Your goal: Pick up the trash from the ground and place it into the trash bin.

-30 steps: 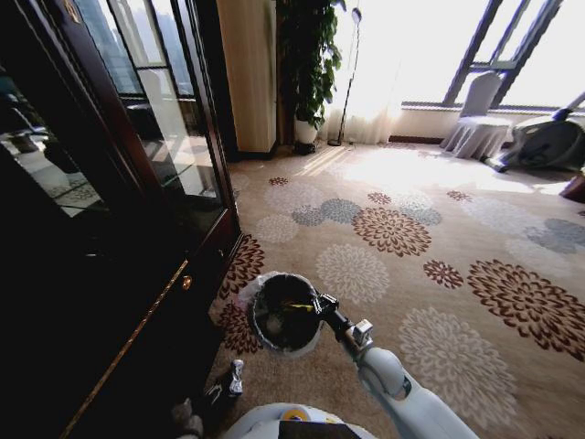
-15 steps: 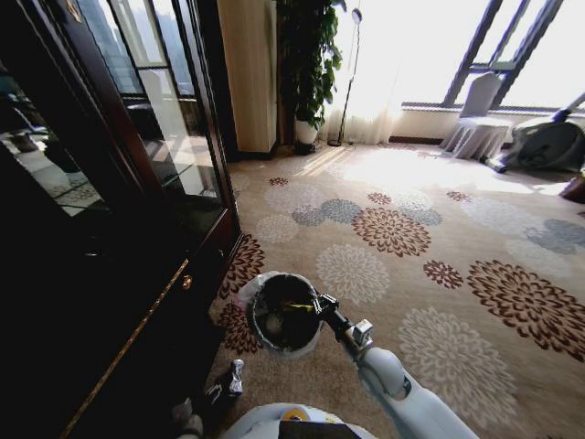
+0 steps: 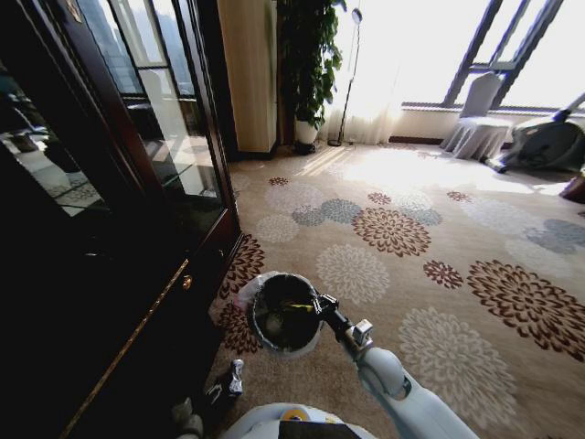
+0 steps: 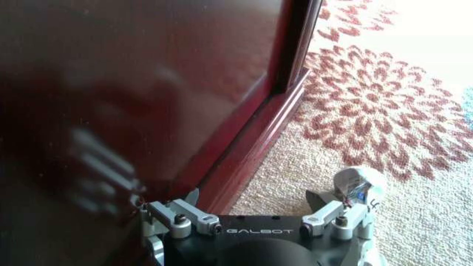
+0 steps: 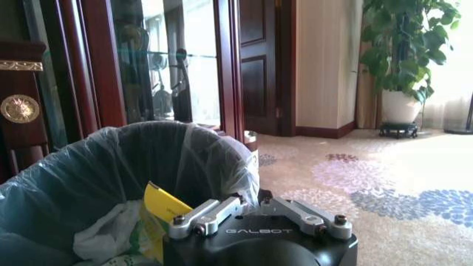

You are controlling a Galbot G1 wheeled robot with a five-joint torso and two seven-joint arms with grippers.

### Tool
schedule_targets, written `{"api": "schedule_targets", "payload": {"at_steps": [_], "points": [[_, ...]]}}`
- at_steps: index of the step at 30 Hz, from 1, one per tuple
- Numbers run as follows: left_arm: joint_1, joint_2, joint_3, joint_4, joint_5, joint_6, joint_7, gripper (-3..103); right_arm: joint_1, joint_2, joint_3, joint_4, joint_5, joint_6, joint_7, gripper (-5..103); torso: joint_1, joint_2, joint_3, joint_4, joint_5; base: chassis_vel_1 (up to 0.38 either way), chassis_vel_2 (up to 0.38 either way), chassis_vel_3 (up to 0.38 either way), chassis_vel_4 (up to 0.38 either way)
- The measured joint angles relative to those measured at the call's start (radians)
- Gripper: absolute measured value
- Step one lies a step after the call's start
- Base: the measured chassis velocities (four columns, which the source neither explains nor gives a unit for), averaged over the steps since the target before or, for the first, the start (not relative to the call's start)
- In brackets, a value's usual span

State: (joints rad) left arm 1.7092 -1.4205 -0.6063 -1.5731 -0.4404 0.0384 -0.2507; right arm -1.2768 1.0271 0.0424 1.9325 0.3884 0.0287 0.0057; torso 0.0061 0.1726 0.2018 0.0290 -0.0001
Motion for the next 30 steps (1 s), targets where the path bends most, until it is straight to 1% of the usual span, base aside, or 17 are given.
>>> {"api": "schedule_targets", "payload": {"at_steps": [5, 8, 9, 10, 12, 13, 14, 15, 19, 22, 23, 24, 25, 26, 27, 29, 30], "points": [[0.000, 0.001, 0.000, -0.002, 0.003, 0.000, -0.002, 99, 0.000, 0.000, 0.000, 0.000, 0.000, 0.000, 0.000, 4, -0.003, -0.012, -0.009, 0.0002, 0.0004, 0.000, 0.000, 0.000, 0.000], [-0.001, 0.002, 0.000, -0.001, 0.003, -0.012, -0.018, 99, 0.000, 0.000, 0.000, 0.000, 0.000, 0.000, 0.000, 4, -0.004, -0.014, -0.010, 0.0003, 0.0004, -0.045, -0.029, 0.020, 0.025], [-0.002, 0.003, -0.001, -0.001, 0.004, -0.015, -0.021, 99, 0.000, 0.000, 0.000, 0.000, 0.000, 0.000, 0.000, 4, -0.004, -0.015, -0.011, -0.0001, 0.0005, -0.068, -0.077, 0.020, 0.037], [-0.004, 0.005, -0.001, -0.001, 0.006, -0.016, -0.023, 99, 0.000, 0.000, 0.000, 0.000, 0.000, 0.000, 0.000, 4, -0.004, -0.016, -0.011, -0.0014, 0.0008, -0.082, -0.077, 0.049, 0.027], [-0.006, 0.005, -0.005, -0.001, 0.009, -0.022, -0.024, 99, 0.000, 0.000, 0.000, 0.000, 0.000, 0.000, 0.000, 4, -0.004, -0.016, -0.011, -0.0017, 0.0011, -0.113, -0.088, 0.049, 0.036], [-0.006, 0.005, -0.015, -0.001, 0.009, -0.023, -0.023, 99, 0.000, 0.000, 0.000, 0.000, 0.000, 0.000, 0.000, 4, -0.004, -0.016, -0.012, -0.0019, 0.0015, -0.144, -0.105, 0.039, 0.045], [-0.006, 0.005, -0.029, -0.001, 0.009, -0.023, -0.024, 99, 0.000, 0.000, 0.000, 0.000, 0.000, 0.000, 0.000, 4, -0.004, -0.016, -0.012, -0.0009, 0.0015, -0.165, -0.105, 0.039, 0.007], [-0.006, 0.006, -0.049, -0.001, 0.009, -0.023, -0.023, 99, 0.000, 0.000, 0.000, 0.000, 0.000, 0.000, 0.000, 4, -0.004, -0.016, -0.011, -0.0007, 0.0014, -0.165, -0.152, 0.056, 0.007], [-0.005, 0.005, -0.102, -0.001, 0.009, -0.023, -0.023, 99, 0.000, 0.000, 0.000, 0.000, 0.000, 0.000, 0.000, 4, -0.004, -0.016, -0.011, -0.0006, 0.0004, -0.242, -0.199, 0.117, 0.090], [-0.005, 0.005, -0.195, -0.001, 0.009, -0.021, -0.023, 99, 0.000, 0.000, 0.000, 0.000, 0.000, 0.000, 0.000, 4, -0.004, -0.016, -0.011, -0.0007, 0.0006, -0.331, -0.306, 0.172, 0.147], [-0.006, 0.007, -0.217, -0.001, 0.010, -0.022, -0.026, 99, 0.000, 0.000, 0.000, 0.000, 0.000, 0.000, 0.001, 4, -0.004, -0.016, -0.011, -0.0004, 0.0018, -0.365, -0.396, 0.210, 0.205], [-0.006, 0.007, -0.217, -0.001, 0.010, -0.022, -0.026, 99, 0.000, 0.000, 0.000, 0.000, 0.000, 0.000, 0.001, 4, -0.004, -0.016, -0.011, -0.0004, 0.0018, -0.365, -0.396, 0.210, 0.205], [-0.007, 0.010, -0.224, -0.002, 0.011, -0.023, -0.027, 99, 0.000, 0.000, 0.000, 0.000, 0.000, 0.000, 0.001, 4, -0.004, -0.016, -0.011, -0.0008, 0.0042, -0.364, -0.396, 0.210, 0.276], [-0.005, 0.006, -0.222, -0.002, 0.010, -0.022, -0.026, 99, 0.000, 0.000, 0.000, 0.000, 0.000, 0.000, 0.001, 4, -0.004, -0.016, -0.011, 0.0004, 0.0021, -0.326, -0.324, 0.248, 0.289], [-0.005, 0.006, -0.222, -0.002, 0.010, -0.022, -0.026, 99, 0.000, 0.000, 0.000, 0.000, 0.000, 0.000, 0.001, 4, -0.004, -0.016, -0.011, 0.0004, 0.0021, -0.326, -0.324, 0.248, 0.289], [-0.005, 0.006, -0.222, -0.002, 0.008, -0.020, -0.024, 99, 0.000, 0.000, 0.000, 0.000, 0.000, 0.000, 0.001, 4, -0.004, -0.015, -0.011, -0.0002, 0.0004, -0.294, -0.309, 0.263, 0.291], [-0.004, 0.005, -0.222, -0.002, 0.008, -0.019, -0.023, 99, 0.000, -0.001, 0.001, 0.000, 0.000, 0.000, 0.001, 4, -0.004, -0.015, -0.011, 0.0002, 0.0003, -0.184, -0.195, 0.266, 0.294]]}}
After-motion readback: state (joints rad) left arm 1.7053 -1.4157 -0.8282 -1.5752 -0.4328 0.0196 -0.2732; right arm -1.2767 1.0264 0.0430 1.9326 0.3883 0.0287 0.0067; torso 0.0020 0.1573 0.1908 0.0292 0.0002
